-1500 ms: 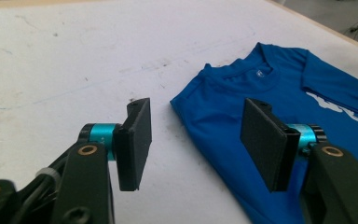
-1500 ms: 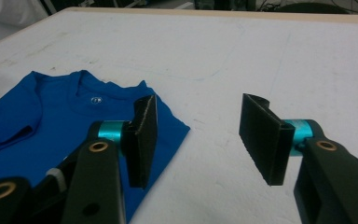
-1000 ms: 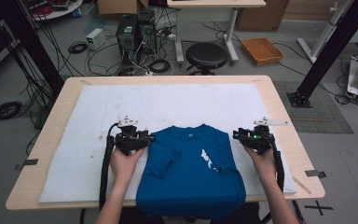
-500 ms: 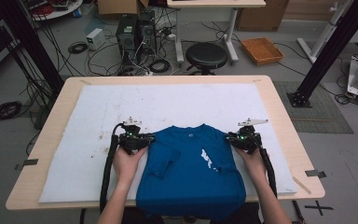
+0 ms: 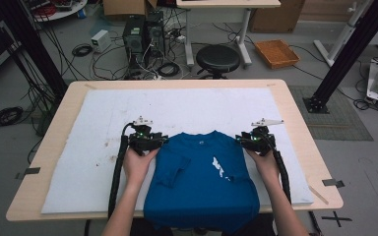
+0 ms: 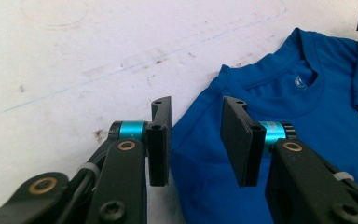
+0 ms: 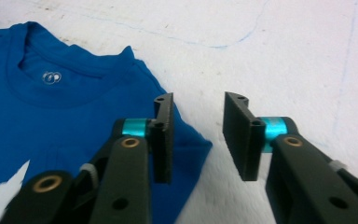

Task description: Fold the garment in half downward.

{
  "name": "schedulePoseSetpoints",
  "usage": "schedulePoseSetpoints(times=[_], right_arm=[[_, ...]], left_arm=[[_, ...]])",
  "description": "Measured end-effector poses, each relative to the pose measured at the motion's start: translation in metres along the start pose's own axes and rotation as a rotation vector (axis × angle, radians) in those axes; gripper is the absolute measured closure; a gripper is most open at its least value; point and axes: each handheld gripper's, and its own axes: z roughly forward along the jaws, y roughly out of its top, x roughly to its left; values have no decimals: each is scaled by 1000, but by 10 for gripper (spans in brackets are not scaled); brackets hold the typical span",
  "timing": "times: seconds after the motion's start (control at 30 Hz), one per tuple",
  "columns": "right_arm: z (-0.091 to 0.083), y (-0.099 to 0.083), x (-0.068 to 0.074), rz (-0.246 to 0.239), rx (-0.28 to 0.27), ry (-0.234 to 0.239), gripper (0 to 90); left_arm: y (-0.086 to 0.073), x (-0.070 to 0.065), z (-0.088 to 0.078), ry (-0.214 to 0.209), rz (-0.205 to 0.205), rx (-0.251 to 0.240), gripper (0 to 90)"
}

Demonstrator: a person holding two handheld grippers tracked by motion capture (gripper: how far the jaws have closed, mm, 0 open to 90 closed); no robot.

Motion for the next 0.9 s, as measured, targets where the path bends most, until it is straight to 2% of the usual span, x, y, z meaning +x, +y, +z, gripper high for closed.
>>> schedulePoseSetpoints(times=[0.13, 0.2, 0.3, 0.33, 0.4, 0.5, 0.57, 0.63, 0.7, 0.8, 0.9], right_arm=[[11, 6, 4, -5, 13, 3, 635], [17, 9, 6, -18, 16, 6, 636], [22, 12, 7, -16, 31, 7, 639], [24, 12, 7, -16, 43, 10, 639], [27, 12, 8, -25, 58, 13, 644], [29, 12, 10, -42, 81, 8, 703], [29, 12, 11, -54, 84, 7, 744], [29, 12, 12, -58, 89, 19, 794], [28, 12, 14, -76, 91, 25, 843], [28, 12, 14, -82, 83, 27, 880], [27, 12, 13, -77, 79, 29, 884]], left_arm=[[7, -2, 12, 8, 35, 56, 592], [7, -4, 17, 12, 57, 61, 593], [8, -3, 23, 20, 56, 105, 600], [8, -3, 23, 22, 57, 98, 609], [8, -4, 23, 0, 65, 108, 660], [8, -9, 24, 32, 115, 118, 698], [8, -11, 24, 35, 127, 122, 722], [8, -12, 24, 19, 133, 129, 757], [8, -14, 24, 30, 154, 131, 782], [8, -15, 24, 27, 167, 134, 854], [8, -16, 25, 36, 180, 132, 873]])
